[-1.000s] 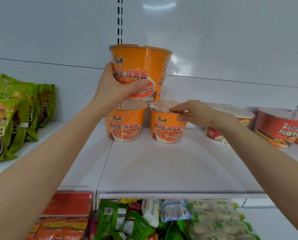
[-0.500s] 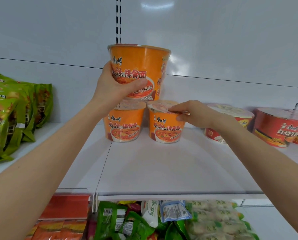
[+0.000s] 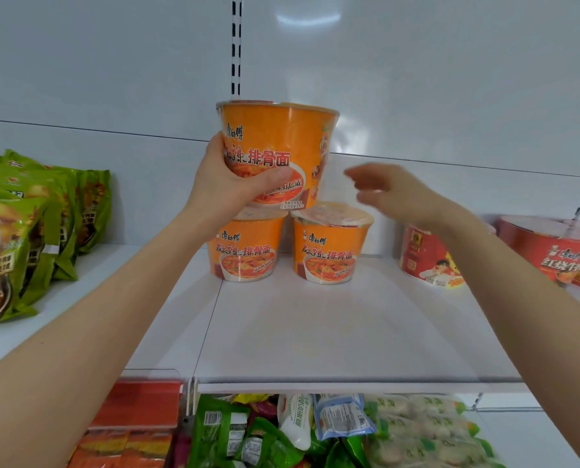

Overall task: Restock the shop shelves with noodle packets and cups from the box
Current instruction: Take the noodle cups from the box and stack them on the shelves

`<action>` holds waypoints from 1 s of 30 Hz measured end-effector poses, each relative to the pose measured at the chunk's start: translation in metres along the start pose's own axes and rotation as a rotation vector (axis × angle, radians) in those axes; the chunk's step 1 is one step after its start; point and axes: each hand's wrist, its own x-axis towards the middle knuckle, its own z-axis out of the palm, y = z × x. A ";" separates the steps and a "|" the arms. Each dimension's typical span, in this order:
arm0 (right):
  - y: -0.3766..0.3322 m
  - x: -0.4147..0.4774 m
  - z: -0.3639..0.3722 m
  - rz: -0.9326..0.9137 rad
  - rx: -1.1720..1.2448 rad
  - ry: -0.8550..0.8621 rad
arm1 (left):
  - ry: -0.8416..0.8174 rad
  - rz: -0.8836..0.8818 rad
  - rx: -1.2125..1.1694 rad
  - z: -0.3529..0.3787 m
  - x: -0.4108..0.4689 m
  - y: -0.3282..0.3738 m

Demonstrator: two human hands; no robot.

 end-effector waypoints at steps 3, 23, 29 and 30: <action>-0.026 0.002 -0.017 -0.046 0.371 0.219 | -0.003 -0.008 -0.014 0.000 -0.005 -0.001; -0.043 0.026 -0.003 0.010 0.550 0.223 | 0.068 0.238 0.464 0.026 -0.039 -0.012; -0.022 0.040 0.013 0.037 0.508 0.148 | -0.855 0.248 0.730 0.024 -0.086 -0.042; -0.019 0.041 0.016 0.040 0.514 0.145 | -0.944 0.151 0.779 0.025 -0.089 -0.047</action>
